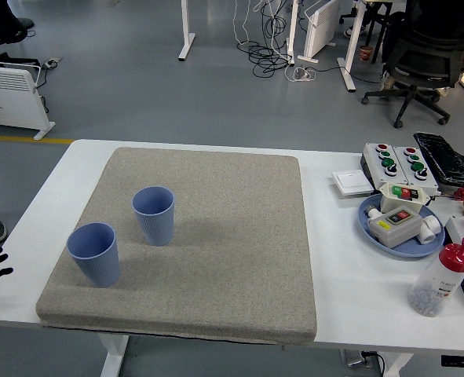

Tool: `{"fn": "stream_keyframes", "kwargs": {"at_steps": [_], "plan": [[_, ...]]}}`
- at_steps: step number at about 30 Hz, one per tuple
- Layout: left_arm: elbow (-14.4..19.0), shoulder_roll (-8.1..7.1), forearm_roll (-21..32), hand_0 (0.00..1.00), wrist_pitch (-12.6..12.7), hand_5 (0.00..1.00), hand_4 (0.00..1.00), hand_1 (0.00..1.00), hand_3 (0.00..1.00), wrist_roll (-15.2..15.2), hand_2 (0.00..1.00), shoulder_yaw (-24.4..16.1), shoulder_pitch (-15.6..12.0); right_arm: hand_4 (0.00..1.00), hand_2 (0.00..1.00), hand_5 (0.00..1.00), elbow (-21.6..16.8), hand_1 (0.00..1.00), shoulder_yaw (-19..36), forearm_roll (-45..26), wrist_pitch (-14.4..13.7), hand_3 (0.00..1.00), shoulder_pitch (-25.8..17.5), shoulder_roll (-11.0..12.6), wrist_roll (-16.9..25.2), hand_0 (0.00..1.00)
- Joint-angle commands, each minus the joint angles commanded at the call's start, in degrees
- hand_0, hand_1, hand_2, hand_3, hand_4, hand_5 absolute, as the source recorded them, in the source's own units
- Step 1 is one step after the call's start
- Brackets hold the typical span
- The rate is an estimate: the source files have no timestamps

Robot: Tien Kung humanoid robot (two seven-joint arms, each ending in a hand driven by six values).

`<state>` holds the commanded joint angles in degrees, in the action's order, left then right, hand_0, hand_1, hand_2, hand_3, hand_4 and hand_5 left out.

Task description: Push cup pick cup insert cup

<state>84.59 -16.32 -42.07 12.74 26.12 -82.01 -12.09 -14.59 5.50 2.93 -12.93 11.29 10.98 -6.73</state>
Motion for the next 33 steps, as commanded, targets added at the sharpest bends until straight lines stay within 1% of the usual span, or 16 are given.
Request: {"fn": "stream_keyframes", "kwargs": {"at_steps": [4,6,7,11,12,13,15,18,20,22,24,25,26,30,31,33], "plan": [[0.42,-0.16,-2.79,0.412,-0.86,0.998,0.592,0.485,0.418,-0.28,0.448,1.68,-0.31,0.075,0.658,0.475,0.01,0.664,0.17,0.22,0.02,0.558,0.03,-0.01,-0.11,0.739],[0.68,-0.51,-6.35,0.412,-1.93,0.998,0.592,0.485,0.418,-1.09,0.448,3.88,-0.18,0.075,0.658,0.475,0.00,0.664,0.26,0.44,0.02,0.558,-0.01,-0.01,-0.18,0.739],[0.70,-0.59,-7.74,0.476,-2.10,0.998,0.574,0.503,0.418,-1.21,0.455,4.33,-0.13,0.075,0.658,0.475,-0.01,0.663,0.25,0.44,0.01,0.558,-0.02,-0.01,-0.17,0.739],[0.78,-1.09,-12.58,0.476,-2.90,0.998,0.574,0.503,0.418,-1.96,0.455,5.95,-0.08,0.075,0.658,0.475,-0.01,0.663,0.43,0.60,-0.01,0.558,-0.23,-0.04,-0.27,0.739],[0.80,-1.16,-13.09,0.476,-2.97,0.998,0.574,0.503,0.418,-2.01,0.455,6.14,-0.05,0.075,0.658,0.475,-0.02,0.663,0.45,0.62,-0.01,0.558,-0.26,-0.04,-0.28,0.739],[0.81,-1.34,-14.27,0.498,-3.21,0.998,0.573,0.512,0.419,-2.15,0.457,6.70,0.05,0.075,0.658,0.474,-0.03,0.662,0.51,0.72,-0.01,0.558,-0.34,-0.05,-0.34,0.738],[0.68,-1.51,-15.84,0.498,-3.55,0.998,0.573,0.512,0.419,-2.42,0.457,7.38,0.21,0.075,0.658,0.474,-0.03,0.662,0.67,1.07,0.01,0.558,-0.44,-0.05,-0.46,0.738],[0.17,-1.40,-17.46,0.498,-3.88,0.998,0.573,0.512,0.419,-2.88,0.457,7.84,0.59,0.075,0.658,0.474,-0.04,0.662,0.79,1.19,0.01,0.558,-0.64,-0.10,-0.53,0.738],[-0.17,-1.26,-17.96,0.518,-3.96,0.998,0.572,0.517,0.422,-3.04,0.458,8.12,0.87,0.075,0.658,0.475,-0.05,0.662,0.87,1.30,0.00,0.558,-0.77,-0.14,-0.58,0.738],[-1.10,-1.06,-20.33,0.518,-4.34,0.998,0.572,0.517,0.422,-3.73,0.458,8.86,1.80,0.075,0.658,0.475,-0.06,0.662,1.08,1.72,0.00,0.558,-0.90,-0.18,-0.73,0.738],[-1.64,-1.05,-20.98,0.518,-4.59,0.998,0.572,0.517,0.422,-4.15,0.458,9.38,2.36,0.075,0.658,0.475,-0.07,0.662,1.18,1.96,0.01,0.558,-0.97,-0.19,-0.81,0.738],[-1.82,-1.05,-21.12,0.567,-4.68,0.998,0.573,0.525,0.436,-4.29,0.468,9.55,2.55,0.074,0.658,0.475,-0.07,0.663,1.21,2.04,0.01,0.558,-1.00,-0.19,-0.83,0.738],[-1.87,-1.05,-21.17,0.567,-4.71,0.998,0.573,0.525,0.436,-4.34,0.468,9.61,2.61,0.074,0.658,0.475,-0.07,0.663,1.22,2.06,0.01,0.558,-1.01,-0.19,-0.84,0.738],[-3.51,-1.05,-21.46,0.567,-4.95,0.998,0.573,0.525,0.436,-4.98,0.468,10.68,4.40,0.074,0.658,0.475,-0.09,0.663,1.24,2.13,0.04,0.558,-1.18,-0.22,-0.86,0.738],[-3.84,-1.01,-21.41,0.614,-5.00,0.998,0.575,0.532,0.444,-5.14,0.475,10.85,4.92,0.074,0.659,0.475,-0.10,0.662,1.04,1.79,0.03,0.558,-1.16,-0.21,-0.76,0.738],[-4.36,-0.92,-21.43,0.614,-5.07,0.998,0.575,0.532,0.444,-5.34,0.475,11.12,5.66,0.074,0.659,0.475,-0.11,0.662,0.73,1.21,0.03,0.558,-1.12,-0.20,-0.59,0.738]]}}
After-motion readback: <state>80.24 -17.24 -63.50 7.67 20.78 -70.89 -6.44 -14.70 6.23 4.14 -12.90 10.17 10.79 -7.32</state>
